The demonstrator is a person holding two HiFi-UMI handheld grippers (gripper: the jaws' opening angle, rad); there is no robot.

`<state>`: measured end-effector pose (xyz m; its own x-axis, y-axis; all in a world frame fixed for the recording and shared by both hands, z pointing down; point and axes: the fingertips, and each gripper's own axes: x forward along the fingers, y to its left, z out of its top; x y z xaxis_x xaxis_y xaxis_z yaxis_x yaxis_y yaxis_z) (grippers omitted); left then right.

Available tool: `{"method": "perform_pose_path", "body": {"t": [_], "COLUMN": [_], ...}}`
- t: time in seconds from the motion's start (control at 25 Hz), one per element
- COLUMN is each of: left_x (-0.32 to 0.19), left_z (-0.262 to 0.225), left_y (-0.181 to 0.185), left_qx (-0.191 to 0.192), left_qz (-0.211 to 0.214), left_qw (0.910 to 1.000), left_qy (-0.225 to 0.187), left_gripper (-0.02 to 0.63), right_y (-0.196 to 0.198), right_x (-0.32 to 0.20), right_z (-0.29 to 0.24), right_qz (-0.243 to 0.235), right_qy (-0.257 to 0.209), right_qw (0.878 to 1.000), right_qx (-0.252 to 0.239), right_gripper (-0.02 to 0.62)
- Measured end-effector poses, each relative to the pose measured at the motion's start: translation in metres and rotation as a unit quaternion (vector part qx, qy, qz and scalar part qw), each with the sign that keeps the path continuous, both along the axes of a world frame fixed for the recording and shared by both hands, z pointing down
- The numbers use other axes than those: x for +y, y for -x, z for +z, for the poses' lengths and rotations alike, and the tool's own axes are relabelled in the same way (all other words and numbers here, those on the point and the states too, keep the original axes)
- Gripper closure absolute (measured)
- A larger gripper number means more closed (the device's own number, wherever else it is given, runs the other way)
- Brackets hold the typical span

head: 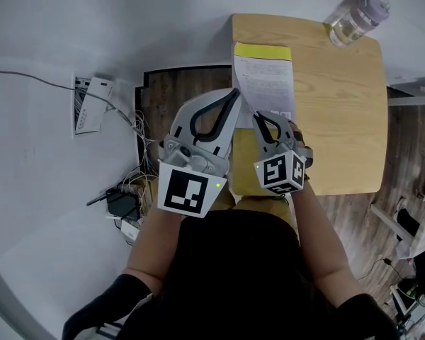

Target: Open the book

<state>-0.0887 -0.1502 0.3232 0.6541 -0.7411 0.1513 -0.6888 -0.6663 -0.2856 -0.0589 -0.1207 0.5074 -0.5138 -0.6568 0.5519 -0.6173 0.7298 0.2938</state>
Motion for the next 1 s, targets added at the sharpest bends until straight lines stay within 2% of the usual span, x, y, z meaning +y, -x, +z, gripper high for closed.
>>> {"method": "perform_pose_path", "body": {"t": [1.0], "left_x": [0.011], "left_z": [-0.019], "left_y": [-0.036], "left_qx": [-0.011], "left_qz": [-0.022], "left_qw": [0.9994], "left_qy": [-0.026], "left_gripper": [0.596], "right_y": [-0.061], "right_x": [-0.009], "right_z": [-0.044], "right_qz": [0.030], "right_qy": [-0.053], "right_qw": [0.998], "right_qx": [-0.030], "right_gripper": [0.554]}}
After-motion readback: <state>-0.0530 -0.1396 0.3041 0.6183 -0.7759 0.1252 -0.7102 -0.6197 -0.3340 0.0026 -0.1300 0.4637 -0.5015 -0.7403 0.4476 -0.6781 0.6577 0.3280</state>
